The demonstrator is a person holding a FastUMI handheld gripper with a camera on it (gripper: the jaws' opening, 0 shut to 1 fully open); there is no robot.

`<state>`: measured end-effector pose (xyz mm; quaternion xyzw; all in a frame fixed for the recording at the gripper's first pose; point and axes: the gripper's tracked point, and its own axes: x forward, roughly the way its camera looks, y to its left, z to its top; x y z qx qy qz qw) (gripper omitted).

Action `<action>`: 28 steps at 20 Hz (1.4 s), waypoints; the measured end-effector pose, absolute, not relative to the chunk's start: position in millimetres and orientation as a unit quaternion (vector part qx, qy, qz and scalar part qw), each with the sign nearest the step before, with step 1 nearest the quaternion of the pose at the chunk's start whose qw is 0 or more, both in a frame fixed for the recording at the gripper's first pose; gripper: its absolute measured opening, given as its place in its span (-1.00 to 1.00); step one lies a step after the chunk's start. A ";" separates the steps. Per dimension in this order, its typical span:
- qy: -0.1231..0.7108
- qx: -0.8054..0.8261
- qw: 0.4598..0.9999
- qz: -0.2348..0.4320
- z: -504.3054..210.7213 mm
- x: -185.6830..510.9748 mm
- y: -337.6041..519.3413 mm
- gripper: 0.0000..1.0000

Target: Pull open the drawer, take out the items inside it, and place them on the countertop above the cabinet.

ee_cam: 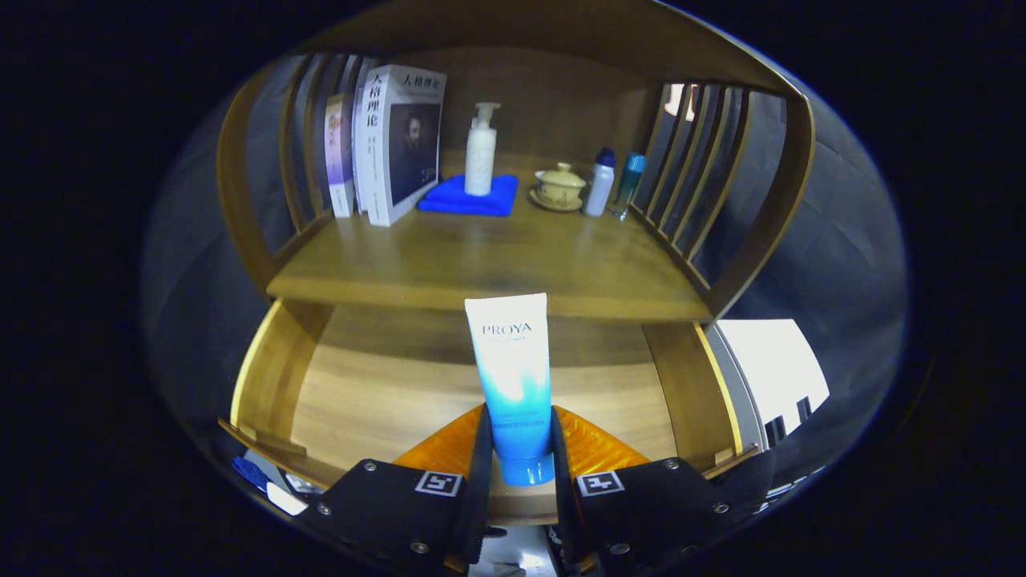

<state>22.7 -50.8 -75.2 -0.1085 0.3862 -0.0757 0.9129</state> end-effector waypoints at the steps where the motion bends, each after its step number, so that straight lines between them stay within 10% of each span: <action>1: 0.380 -0.109 0.916 -0.072 -71.0 33.8 -49.3 -0.24; 28: 0.364 -0.092 0.927 -0.006 -114.3 225.4 -48.3 -0.09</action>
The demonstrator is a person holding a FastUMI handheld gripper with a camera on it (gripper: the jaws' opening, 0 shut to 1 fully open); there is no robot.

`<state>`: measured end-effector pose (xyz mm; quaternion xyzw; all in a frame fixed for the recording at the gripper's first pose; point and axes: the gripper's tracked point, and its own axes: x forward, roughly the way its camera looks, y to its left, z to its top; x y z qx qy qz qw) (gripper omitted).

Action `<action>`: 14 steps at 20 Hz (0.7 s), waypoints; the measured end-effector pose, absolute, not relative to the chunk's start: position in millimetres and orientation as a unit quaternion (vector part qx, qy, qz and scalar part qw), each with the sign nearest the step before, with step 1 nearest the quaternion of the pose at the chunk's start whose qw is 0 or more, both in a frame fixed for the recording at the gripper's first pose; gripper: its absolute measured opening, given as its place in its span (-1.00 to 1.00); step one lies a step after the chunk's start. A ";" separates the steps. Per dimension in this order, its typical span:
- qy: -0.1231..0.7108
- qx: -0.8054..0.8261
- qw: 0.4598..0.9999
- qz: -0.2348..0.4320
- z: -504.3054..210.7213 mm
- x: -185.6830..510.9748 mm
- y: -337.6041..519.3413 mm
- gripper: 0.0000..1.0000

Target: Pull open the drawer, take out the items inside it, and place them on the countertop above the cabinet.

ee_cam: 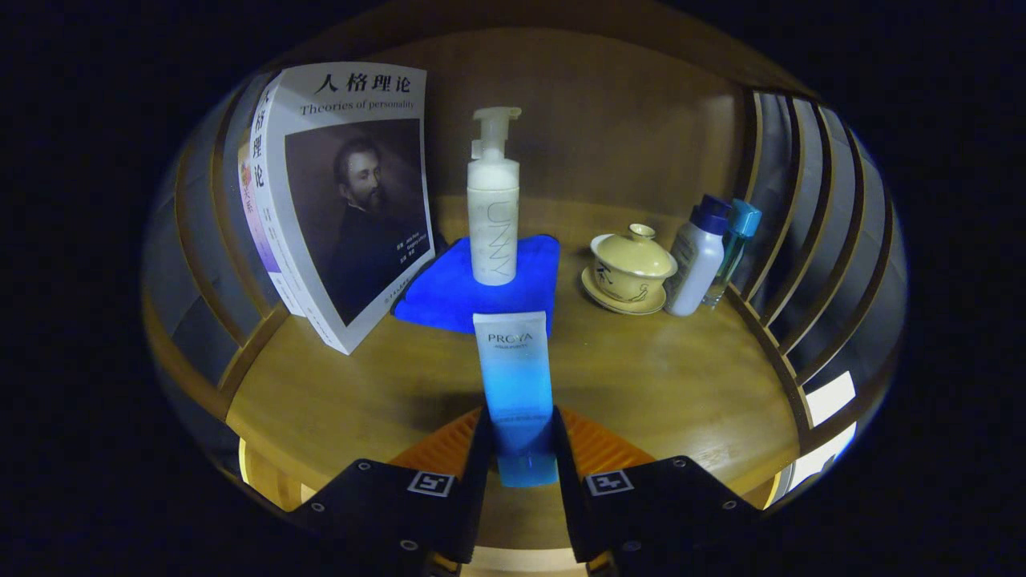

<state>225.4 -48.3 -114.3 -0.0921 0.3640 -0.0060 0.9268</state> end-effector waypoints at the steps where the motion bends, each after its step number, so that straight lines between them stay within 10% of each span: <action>1: 0.360 -0.092 0.928 -0.005 -115.9 229.1 -47.2 -0.06; 4: 0.348 -0.085 0.934 -0.001 -104.7 224.3 -43.7 0.07; 7: 0.320 -0.095 0.943 0.013 -88.0 211.1 -34.3 0.91; 14: 0.208 -0.058 0.976 0.020 -21.2 133.9 -14.7 0.92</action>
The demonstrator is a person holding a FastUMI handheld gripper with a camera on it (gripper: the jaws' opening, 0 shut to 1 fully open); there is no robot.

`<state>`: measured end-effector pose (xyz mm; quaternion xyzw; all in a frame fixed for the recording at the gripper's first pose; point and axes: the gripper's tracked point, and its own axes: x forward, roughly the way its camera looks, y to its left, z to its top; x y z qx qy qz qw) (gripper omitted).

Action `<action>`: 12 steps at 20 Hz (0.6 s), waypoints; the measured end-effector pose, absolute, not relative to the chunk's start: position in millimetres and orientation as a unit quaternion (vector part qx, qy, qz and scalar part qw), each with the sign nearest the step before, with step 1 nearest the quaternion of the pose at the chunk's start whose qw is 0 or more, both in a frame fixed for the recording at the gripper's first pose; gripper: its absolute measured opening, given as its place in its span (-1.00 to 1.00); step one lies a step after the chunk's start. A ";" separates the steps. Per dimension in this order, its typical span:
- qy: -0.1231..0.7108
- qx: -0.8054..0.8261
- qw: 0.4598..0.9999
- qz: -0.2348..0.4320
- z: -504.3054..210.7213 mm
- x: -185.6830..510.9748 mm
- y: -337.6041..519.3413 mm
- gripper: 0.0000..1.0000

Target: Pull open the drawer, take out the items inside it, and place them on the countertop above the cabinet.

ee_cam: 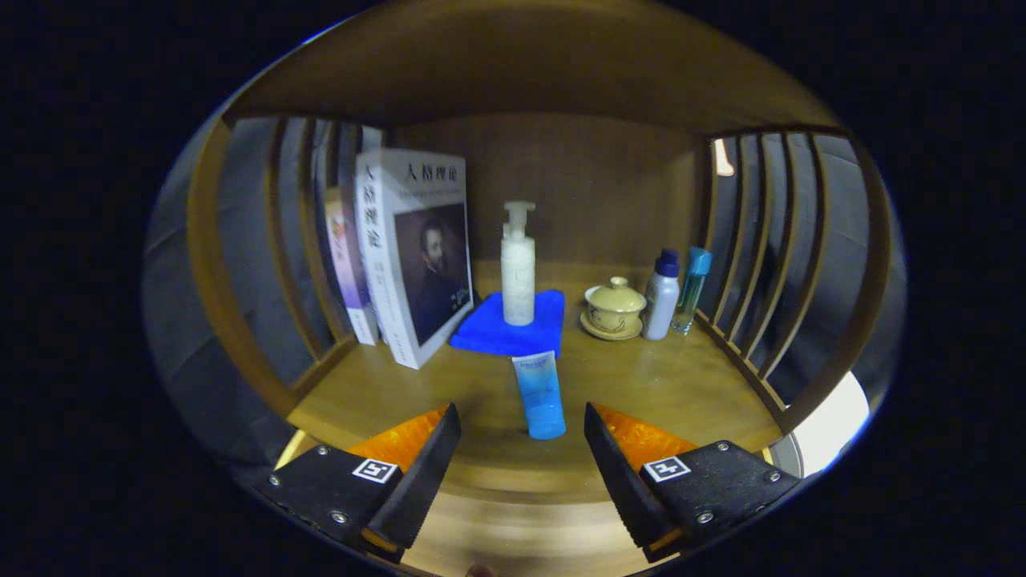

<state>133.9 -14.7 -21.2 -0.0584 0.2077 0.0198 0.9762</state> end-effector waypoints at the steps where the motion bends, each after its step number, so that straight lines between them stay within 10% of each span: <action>1: 0.190 -0.050 0.980 0.022 -11.5 119.1 -10.9 0.91; 12: 0.049 0.005 0.996 0.073 39.1 -28.4 33.0 0.89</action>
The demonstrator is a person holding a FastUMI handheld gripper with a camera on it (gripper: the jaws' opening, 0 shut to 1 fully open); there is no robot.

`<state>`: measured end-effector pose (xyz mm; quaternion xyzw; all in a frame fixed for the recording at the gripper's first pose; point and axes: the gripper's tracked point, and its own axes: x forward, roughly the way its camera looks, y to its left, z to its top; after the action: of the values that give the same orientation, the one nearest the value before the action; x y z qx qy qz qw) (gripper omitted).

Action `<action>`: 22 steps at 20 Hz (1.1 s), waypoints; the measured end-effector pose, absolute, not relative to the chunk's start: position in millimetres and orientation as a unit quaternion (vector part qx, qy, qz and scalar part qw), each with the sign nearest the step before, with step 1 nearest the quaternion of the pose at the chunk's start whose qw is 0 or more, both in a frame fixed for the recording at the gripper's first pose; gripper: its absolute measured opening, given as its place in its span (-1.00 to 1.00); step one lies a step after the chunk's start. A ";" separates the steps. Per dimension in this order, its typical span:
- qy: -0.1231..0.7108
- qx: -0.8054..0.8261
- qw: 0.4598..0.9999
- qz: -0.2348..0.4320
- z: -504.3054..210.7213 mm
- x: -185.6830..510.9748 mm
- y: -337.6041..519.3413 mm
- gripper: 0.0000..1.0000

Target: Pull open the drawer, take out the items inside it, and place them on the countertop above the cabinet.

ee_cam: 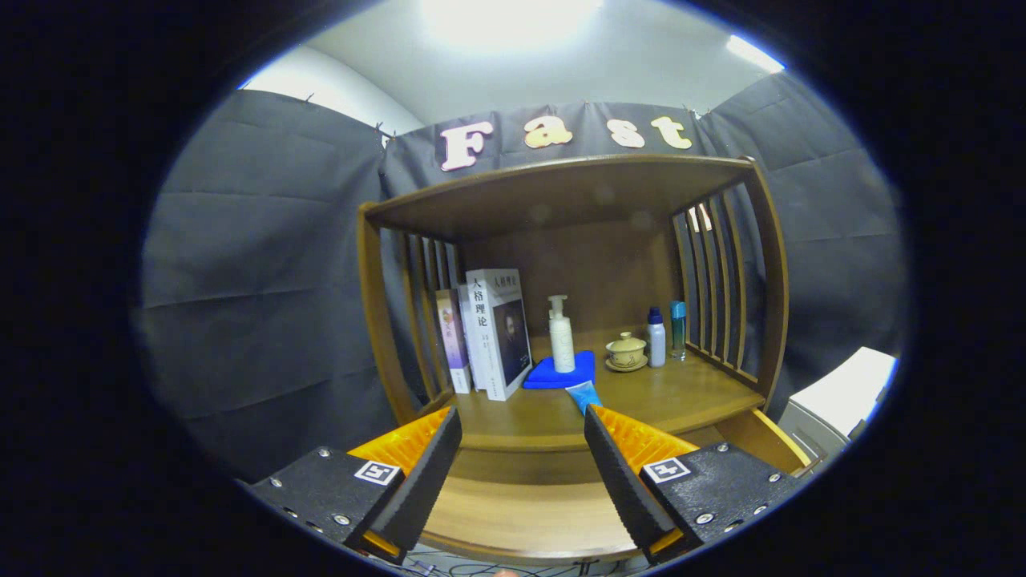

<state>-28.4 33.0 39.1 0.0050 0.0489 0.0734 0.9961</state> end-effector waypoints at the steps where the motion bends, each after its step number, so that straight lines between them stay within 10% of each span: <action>1: 0.049 0.004 0.996 0.076 36.8 -37.5 33.3 0.89; 22: 0.124 -0.017 0.992 -0.024 -117.4 -129.7 -15.7 0.91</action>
<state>-129.7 -15.7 -117.4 -0.0166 0.1240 -0.0238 0.9919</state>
